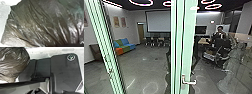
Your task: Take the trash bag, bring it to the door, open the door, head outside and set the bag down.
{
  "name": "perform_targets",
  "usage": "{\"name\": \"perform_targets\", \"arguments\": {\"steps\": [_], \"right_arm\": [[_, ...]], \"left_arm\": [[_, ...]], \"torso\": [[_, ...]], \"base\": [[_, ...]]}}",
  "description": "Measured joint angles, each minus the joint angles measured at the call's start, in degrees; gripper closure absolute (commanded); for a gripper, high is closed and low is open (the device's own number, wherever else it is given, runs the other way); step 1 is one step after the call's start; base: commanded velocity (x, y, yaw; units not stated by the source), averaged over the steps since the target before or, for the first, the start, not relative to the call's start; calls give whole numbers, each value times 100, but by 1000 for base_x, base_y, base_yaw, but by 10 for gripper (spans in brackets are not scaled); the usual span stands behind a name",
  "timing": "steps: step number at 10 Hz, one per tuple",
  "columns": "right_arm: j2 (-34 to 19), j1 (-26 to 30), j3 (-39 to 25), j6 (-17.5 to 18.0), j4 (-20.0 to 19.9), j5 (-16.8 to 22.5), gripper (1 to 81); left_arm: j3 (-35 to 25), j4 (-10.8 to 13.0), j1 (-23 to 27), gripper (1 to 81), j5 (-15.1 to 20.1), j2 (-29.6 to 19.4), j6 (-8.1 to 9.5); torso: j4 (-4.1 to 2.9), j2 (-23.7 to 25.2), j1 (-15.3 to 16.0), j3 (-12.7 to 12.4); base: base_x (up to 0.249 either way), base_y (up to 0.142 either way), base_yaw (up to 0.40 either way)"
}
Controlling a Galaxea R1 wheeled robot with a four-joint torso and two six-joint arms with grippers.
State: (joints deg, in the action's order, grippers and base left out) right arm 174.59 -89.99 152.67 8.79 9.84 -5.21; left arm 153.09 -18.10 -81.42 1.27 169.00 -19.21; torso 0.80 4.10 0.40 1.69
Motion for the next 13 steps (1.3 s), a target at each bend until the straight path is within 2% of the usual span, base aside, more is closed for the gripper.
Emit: {"name": "perform_targets", "arguments": {"steps": [4, 8, 12, 13], "right_arm": [[-679, -66, -1276, -4, 0, -297, 10], [-1787, -157, -2622, -4, -13, -577, 10], [-2413, -251, -3650, 0, -20, -750, 10], [-2699, -251, -4068, 2, -24, -819, 10]], "left_arm": [[-827, 0, -24, 811, -4, -549, 0], [-859, 0, -85, 811, -1, -550, 1], [-857, 0, -80, 811, -1, -555, 4], [-857, 0, -80, 811, -4, -552, 4]], "torso": [[0, 0, 0, 0], [0, 0, 0, 0], [0, 0, 0, 0], [0, 0, 0, 0]], "base": [[0, 0, 0], [0, 0, 0], [0, 0, 0], [0, 0, 0]]}}
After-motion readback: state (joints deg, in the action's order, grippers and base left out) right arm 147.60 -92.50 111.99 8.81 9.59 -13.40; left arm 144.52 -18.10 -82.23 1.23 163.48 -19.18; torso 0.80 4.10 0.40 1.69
